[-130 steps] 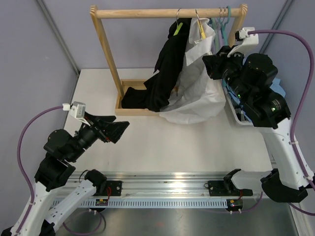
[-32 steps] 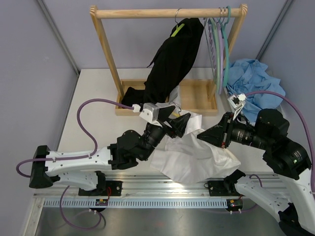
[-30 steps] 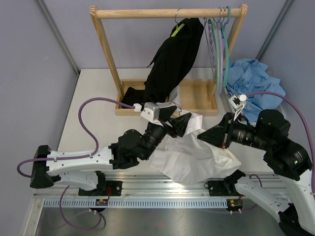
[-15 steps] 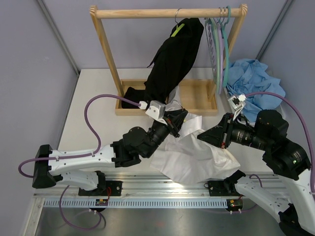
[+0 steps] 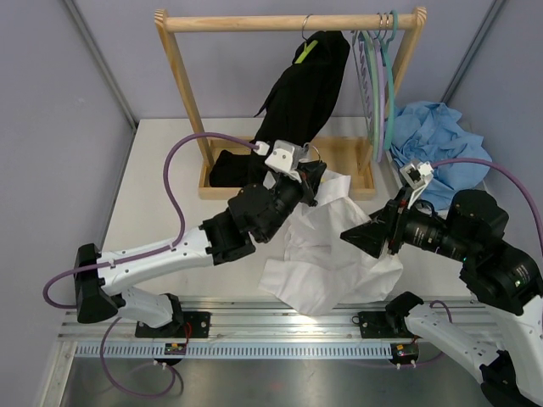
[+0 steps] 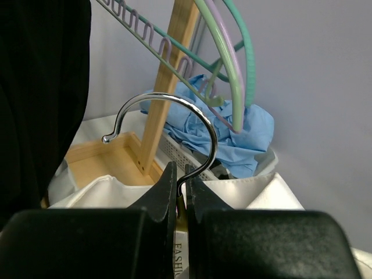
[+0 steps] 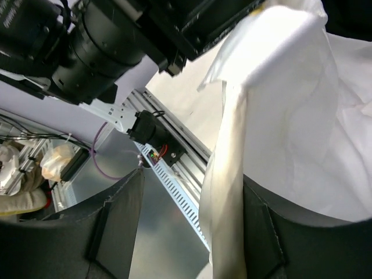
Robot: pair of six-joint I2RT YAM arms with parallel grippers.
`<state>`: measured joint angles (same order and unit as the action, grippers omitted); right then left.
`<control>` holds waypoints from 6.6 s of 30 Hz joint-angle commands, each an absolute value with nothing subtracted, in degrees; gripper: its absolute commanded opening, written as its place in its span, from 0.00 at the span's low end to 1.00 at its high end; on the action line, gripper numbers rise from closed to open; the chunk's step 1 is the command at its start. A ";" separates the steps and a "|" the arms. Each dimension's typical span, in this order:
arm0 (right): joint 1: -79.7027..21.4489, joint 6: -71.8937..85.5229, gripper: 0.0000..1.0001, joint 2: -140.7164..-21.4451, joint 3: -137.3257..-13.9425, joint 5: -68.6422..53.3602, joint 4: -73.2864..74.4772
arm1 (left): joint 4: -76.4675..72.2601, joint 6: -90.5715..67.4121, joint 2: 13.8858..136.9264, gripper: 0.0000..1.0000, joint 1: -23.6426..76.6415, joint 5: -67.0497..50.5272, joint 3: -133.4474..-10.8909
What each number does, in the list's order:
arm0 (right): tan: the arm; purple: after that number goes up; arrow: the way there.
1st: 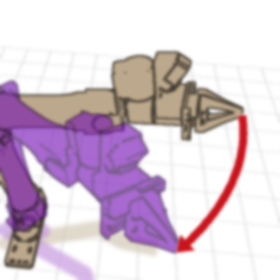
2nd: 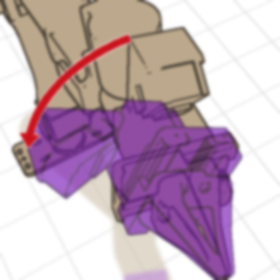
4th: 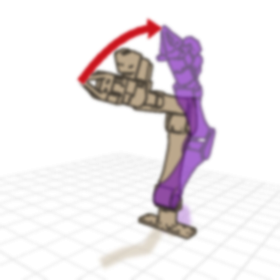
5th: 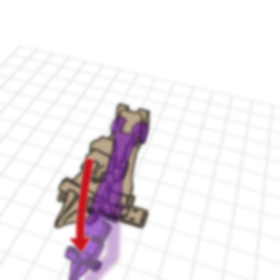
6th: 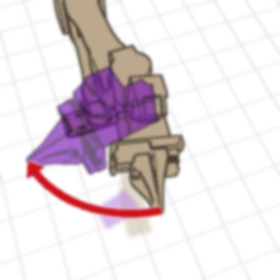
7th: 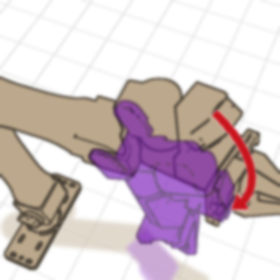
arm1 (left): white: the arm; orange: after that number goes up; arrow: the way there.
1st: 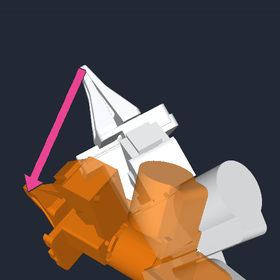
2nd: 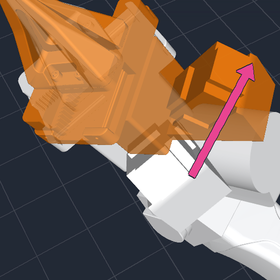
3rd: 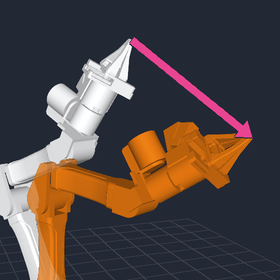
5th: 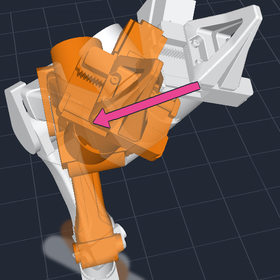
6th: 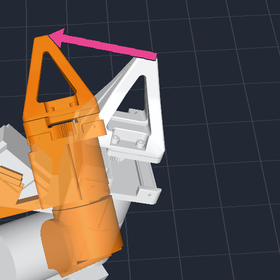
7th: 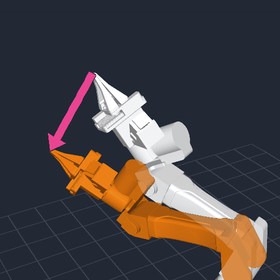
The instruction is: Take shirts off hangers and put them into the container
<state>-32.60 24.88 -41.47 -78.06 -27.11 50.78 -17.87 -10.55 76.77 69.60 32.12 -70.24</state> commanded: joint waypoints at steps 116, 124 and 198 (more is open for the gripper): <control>-32.78 32.25 0.00 -30.76 -88.33 36.47 85.60 | -7.47 16.17 61.53 0.00 50.27 57.65 -93.61; -32.78 33.66 0.00 -33.75 -87.36 40.78 84.99 | -7.99 18.97 57.31 0.00 50.89 60.90 -94.31; -32.78 17.49 0.00 -31.20 -74.53 -16.00 69.61 | 25.13 -16.34 86.83 0.00 43.52 54.93 -113.45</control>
